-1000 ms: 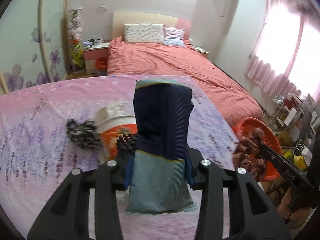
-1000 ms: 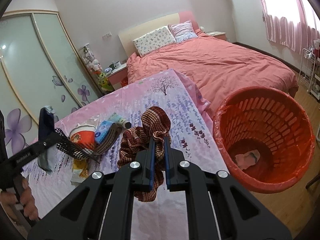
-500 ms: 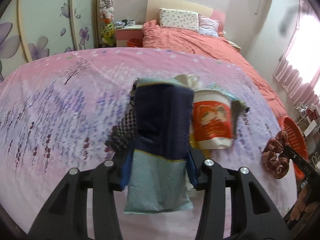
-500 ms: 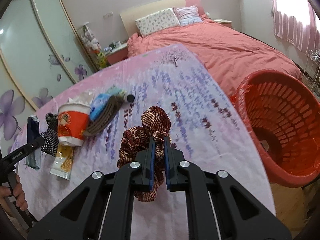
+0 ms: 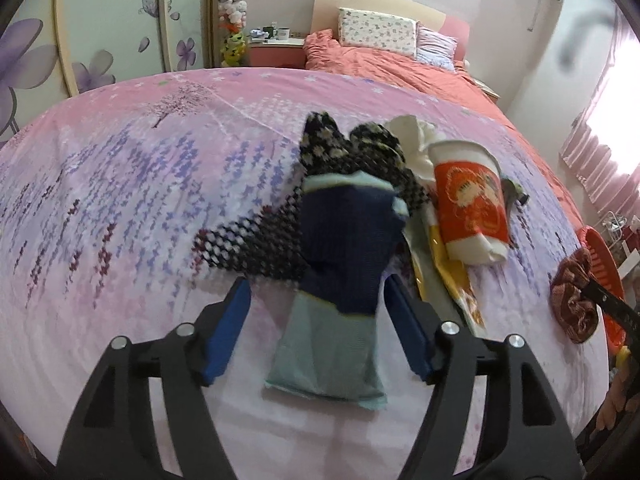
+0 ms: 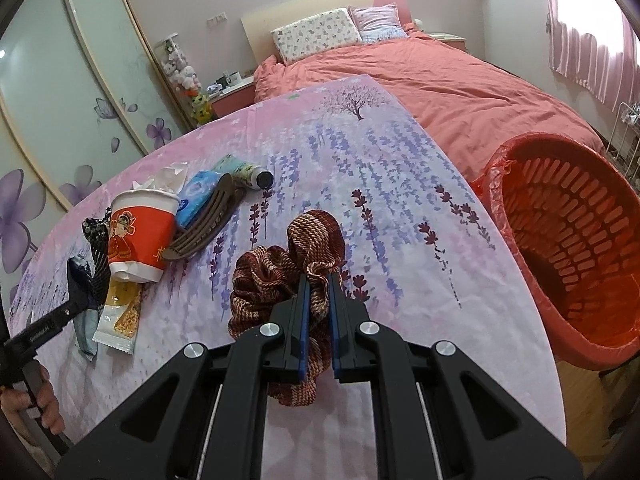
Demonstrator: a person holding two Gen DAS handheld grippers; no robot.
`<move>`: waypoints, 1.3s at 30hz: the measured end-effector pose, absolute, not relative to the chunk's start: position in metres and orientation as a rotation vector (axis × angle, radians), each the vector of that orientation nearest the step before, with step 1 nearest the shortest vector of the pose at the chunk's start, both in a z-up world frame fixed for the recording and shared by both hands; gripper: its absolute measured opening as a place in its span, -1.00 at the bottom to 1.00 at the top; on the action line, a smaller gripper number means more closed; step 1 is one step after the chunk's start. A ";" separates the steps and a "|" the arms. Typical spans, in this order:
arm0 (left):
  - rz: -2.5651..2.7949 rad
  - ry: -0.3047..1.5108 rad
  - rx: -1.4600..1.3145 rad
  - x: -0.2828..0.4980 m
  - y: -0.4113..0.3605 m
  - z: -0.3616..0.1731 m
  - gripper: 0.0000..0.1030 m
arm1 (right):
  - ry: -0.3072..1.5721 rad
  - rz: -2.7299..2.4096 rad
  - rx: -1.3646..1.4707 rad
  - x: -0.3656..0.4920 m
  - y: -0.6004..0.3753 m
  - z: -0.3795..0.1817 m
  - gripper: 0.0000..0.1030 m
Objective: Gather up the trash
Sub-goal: 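Lift the cloth bag with the left tool while the right tool holds the scrunchie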
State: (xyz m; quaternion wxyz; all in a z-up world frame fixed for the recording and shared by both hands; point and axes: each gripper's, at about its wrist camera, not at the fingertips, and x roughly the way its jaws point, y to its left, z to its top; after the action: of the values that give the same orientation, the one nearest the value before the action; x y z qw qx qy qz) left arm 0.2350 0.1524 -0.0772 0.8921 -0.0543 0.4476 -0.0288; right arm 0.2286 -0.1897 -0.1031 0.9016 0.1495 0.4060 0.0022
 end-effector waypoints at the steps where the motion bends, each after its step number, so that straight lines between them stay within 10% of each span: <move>1: -0.063 0.932 -0.109 0.233 0.151 -0.079 0.33 | 0.841 0.005 0.307 0.228 -0.190 -0.103 -0.83; 16: -0.068 0.908 -0.038 0.215 0.140 -0.077 -0.30 | 0.849 0.020 0.323 0.228 -0.191 -0.103 -0.83; 39: -0.200 0.680 -0.029 0.212 0.067 0.048 -0.31 | 0.542 0.039 0.317 0.189 -0.209 0.000 -0.83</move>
State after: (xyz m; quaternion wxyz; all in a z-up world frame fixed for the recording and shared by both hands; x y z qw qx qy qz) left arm 0.2123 0.0668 0.0483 0.9378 -0.0144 0.3328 -0.0978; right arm 0.1891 -0.2091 0.0002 0.9509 0.1560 0.2667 0.0191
